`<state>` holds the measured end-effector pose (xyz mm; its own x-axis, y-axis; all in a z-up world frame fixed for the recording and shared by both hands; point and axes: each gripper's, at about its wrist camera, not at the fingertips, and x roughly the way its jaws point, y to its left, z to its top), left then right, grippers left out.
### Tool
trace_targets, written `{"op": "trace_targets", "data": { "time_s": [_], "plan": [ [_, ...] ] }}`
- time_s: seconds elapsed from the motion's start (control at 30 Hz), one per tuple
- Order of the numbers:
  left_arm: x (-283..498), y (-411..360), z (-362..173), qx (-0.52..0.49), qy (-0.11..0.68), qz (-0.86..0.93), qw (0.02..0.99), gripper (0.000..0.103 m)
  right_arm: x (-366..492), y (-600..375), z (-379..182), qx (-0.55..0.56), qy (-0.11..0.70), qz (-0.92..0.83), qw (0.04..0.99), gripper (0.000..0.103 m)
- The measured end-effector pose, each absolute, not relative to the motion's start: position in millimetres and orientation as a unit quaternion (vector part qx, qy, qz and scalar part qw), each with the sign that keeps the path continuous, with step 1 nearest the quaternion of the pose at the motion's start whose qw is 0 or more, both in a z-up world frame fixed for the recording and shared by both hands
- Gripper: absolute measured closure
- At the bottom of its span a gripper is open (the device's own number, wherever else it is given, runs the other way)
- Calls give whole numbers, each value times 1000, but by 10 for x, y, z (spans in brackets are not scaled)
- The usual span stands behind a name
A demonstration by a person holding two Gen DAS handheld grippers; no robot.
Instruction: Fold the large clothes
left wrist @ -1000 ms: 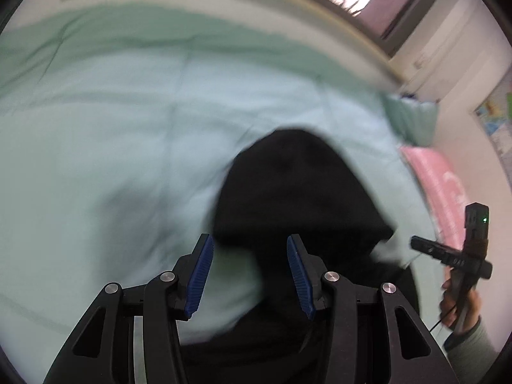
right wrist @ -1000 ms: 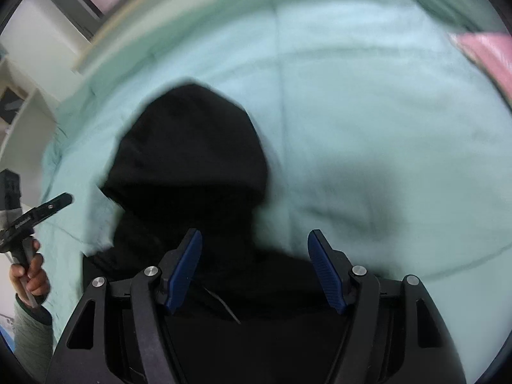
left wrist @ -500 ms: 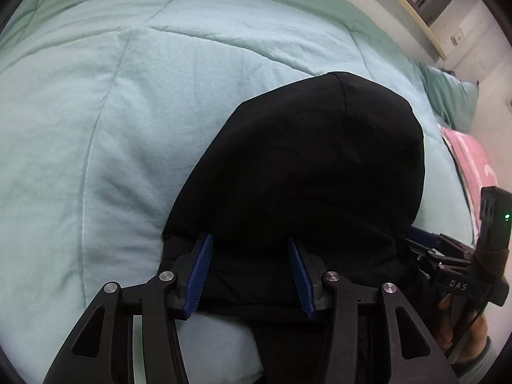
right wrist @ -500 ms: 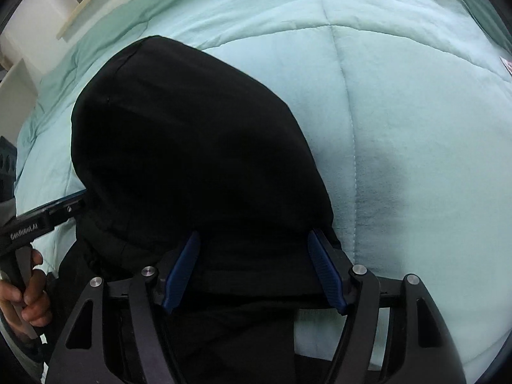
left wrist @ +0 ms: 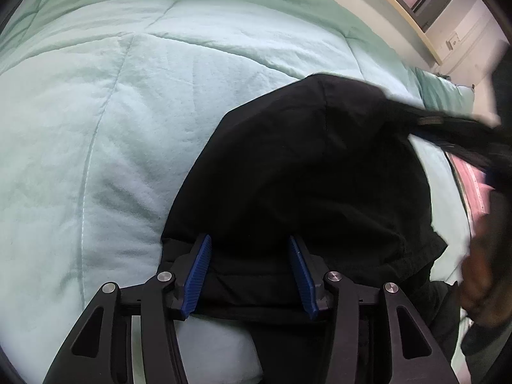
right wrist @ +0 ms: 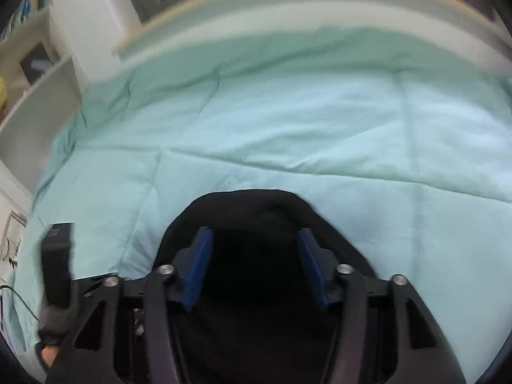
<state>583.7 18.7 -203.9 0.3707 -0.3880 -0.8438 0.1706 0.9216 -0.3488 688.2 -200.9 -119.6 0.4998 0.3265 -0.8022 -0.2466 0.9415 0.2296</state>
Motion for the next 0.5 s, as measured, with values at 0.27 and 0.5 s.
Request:
{"op": "trace_targets", "data": {
  "time_s": [0.27,0.5],
  "plan": [
    [5827,183,-2051,-98,530,-170,825,51,7060,-2025,-1848,16,533,134,835,46],
    [5775,314,-1586,-145,518,-192,821,51,6441,-2370,-1136,19,514,142,846,45]
  ]
}}
